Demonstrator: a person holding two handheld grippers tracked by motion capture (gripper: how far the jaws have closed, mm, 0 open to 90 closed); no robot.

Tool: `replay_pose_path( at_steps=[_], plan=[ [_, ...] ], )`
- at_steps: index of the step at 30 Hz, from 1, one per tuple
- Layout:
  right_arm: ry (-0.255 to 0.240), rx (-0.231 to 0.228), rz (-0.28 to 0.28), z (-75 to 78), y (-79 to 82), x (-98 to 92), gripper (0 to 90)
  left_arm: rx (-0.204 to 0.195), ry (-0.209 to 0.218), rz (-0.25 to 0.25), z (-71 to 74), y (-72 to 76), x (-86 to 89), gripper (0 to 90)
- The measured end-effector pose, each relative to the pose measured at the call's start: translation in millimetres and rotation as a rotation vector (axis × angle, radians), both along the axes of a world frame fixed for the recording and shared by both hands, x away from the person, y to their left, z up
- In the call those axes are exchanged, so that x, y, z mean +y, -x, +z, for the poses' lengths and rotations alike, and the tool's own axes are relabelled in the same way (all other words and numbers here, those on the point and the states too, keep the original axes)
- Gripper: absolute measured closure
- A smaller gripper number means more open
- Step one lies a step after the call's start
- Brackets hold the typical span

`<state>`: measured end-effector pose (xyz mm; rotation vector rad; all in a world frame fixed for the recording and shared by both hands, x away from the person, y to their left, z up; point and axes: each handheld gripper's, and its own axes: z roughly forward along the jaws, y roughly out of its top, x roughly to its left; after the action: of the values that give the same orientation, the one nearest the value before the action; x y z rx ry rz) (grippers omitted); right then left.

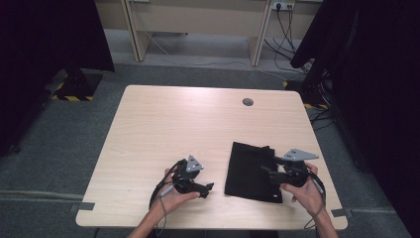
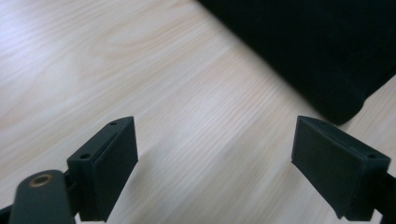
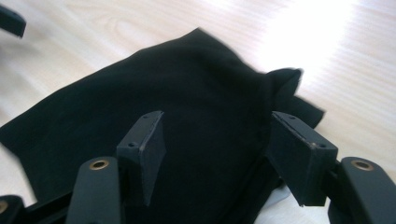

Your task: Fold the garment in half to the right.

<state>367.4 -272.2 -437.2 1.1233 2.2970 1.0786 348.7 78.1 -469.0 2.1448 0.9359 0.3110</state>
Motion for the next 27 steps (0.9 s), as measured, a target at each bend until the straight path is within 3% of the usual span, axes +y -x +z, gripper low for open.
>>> replay_pose_path(
  at_steps=[3, 11, 27],
  plan=[
    [0.004, 0.006, 0.016, -1.4, 5.6, 1.4, 36.3, 0.002, -0.016, 0.019, -2.6, 3.2, 12.9, 13.1],
    [0.017, 0.023, 0.029, -6.2, 12.6, 2.9, 34.7, 0.007, 0.013, 0.057, -3.4, 15.6, 38.7, 11.2],
    [0.019, 0.043, 0.024, -14.8, 18.1, 4.3, 29.1, 0.015, 0.003, 0.116, -10.0, 26.3, 63.8, 3.6]
  ],
)
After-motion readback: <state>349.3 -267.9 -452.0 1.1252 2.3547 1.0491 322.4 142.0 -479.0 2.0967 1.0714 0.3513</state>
